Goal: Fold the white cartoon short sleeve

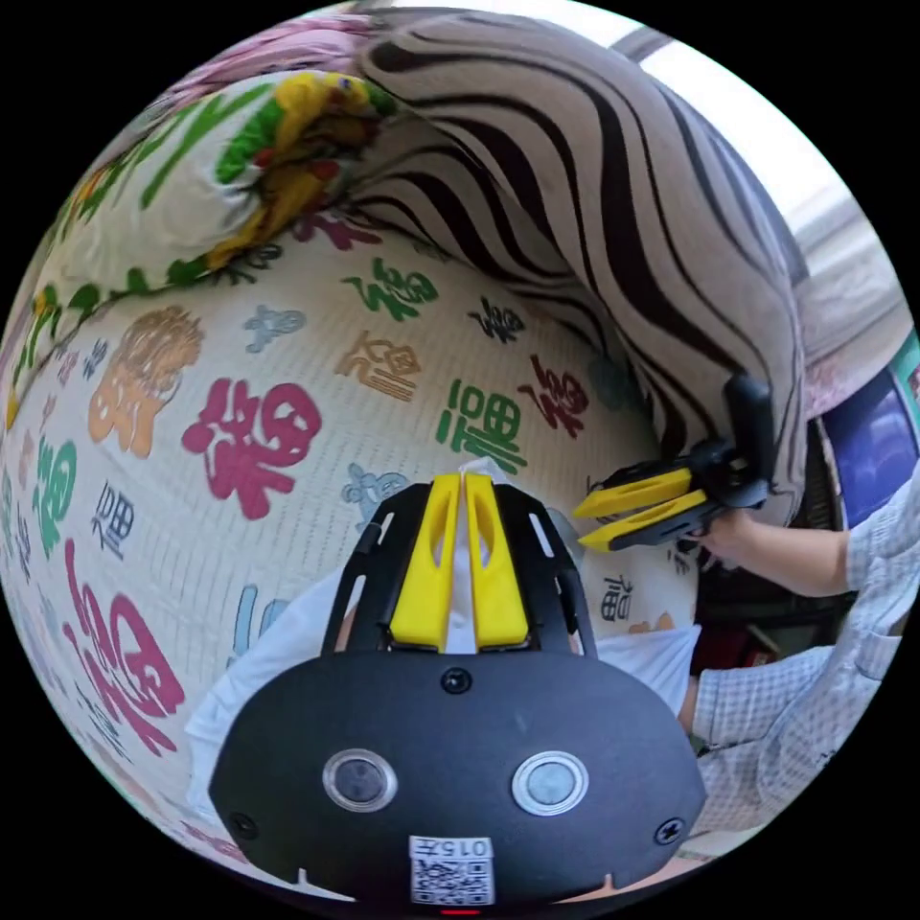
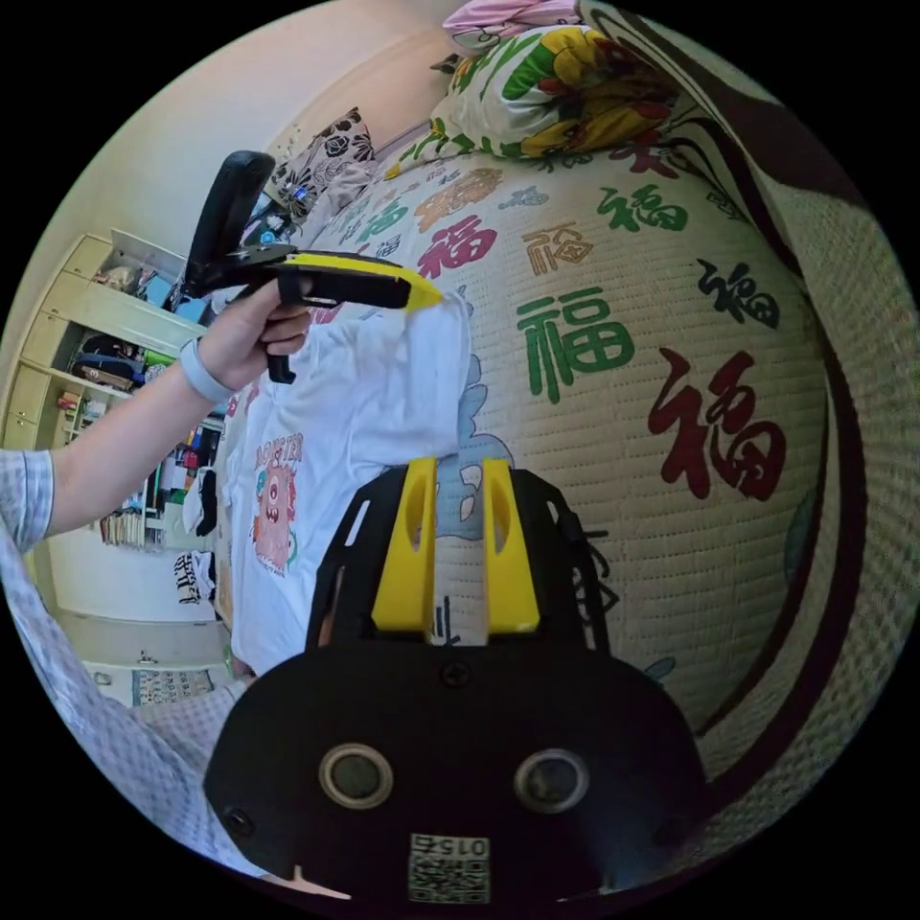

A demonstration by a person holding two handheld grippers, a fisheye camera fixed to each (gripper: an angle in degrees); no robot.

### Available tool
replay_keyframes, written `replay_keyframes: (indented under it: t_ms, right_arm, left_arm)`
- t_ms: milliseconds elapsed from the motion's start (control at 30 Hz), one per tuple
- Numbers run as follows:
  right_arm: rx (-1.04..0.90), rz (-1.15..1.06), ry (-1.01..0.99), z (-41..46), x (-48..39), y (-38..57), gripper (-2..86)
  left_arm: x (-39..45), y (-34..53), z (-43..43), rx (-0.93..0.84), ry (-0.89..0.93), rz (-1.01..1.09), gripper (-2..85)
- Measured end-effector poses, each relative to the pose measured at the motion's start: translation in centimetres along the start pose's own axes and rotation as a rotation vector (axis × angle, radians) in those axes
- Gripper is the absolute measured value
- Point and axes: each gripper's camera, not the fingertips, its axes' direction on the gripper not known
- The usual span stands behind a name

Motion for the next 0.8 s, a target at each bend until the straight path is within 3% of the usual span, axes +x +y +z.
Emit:
replay_keyframes:
  t_ms: [233, 533, 800]
  right_arm:
    - [-0.025, -0.159, -0.068, 1.6, 2.4, -1.0, 10.0]
    - [-0.084, -0.349, -0.207, 3.8, 3.6, -1.7, 9.3]
    - [-0.094, -0.387, -0.28, 4.6, 4.5, -0.3, 1.1]
  left_arm:
    - [-0.3, 1.8, -1.5, 0.012, -0.042, -0.089, -0.5]
    - [2.7, 4.1, -0.8, -0.18, -0.383, -0.094, -0.5]
    - [2.6, 7.2, -2.8, -0.127, -0.301, -0.188, -0.5]
